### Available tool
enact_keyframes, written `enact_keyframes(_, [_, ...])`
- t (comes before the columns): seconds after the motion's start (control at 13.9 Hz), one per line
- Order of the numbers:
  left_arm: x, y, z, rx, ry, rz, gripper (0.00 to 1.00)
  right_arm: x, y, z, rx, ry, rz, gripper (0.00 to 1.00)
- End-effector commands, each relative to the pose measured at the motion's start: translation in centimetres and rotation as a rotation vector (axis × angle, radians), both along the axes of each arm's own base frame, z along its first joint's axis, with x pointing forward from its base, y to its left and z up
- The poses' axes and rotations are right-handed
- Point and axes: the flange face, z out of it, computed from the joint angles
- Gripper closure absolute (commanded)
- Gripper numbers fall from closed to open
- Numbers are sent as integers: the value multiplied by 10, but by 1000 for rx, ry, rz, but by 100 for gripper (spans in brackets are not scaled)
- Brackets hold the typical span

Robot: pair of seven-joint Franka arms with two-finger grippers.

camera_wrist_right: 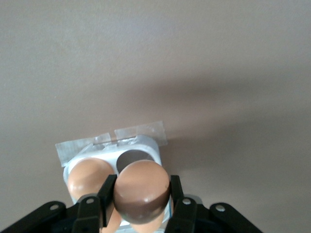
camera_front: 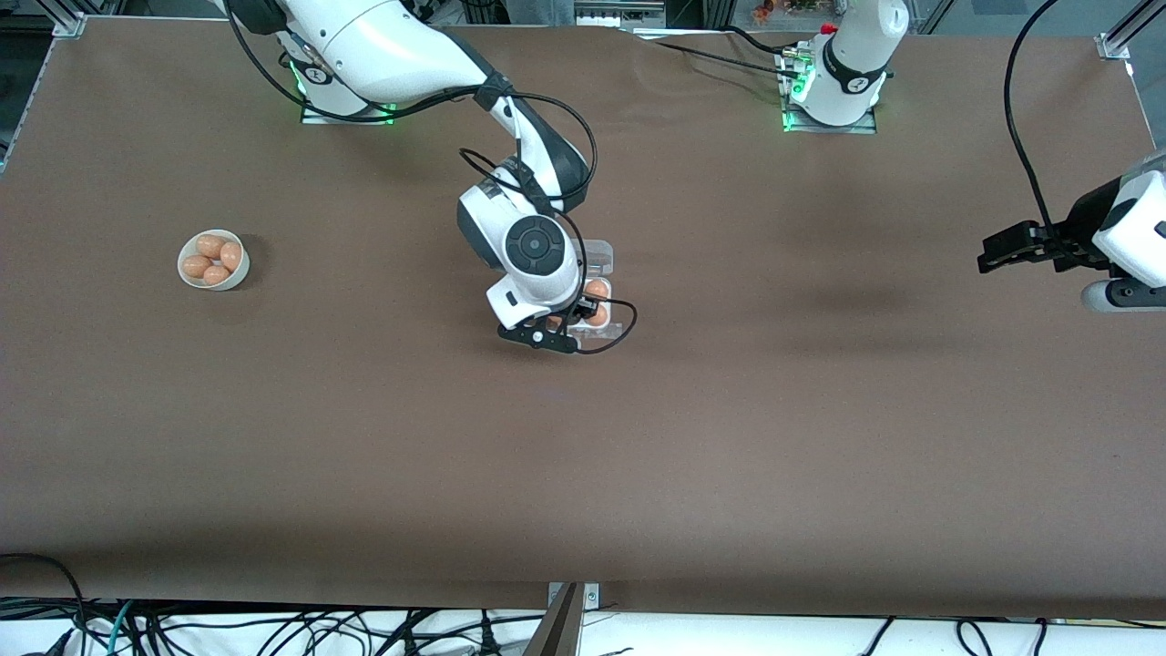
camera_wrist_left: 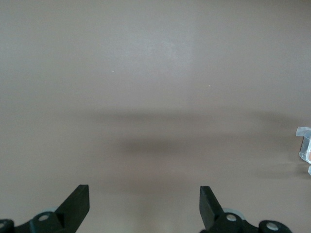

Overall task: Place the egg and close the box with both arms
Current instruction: 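Carry the egg to the carton's empty slot with the right gripper, then release the egg and withdraw the right gripper while the left gripper approaches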

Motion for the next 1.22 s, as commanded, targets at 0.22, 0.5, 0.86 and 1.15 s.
enact_keyframes(0.22, [1, 1, 4, 21, 5, -26, 0, -8, 17, 4, 33, 25, -31, 60])
enact_keyframes(0.5, [1, 2, 3, 21, 8, -24, 0, -10, 16, -6, 24, 34, -30, 45])
enact_keyframes(0.86, [1, 0, 3, 19, 8, -29, 0, -5, 21, -5, 57, -8, -20, 0])
enact_keyframes(1.15, [1, -13, 3, 11, 6, -33, 0, 16, 3, 14, 62, -39, -35, 0])
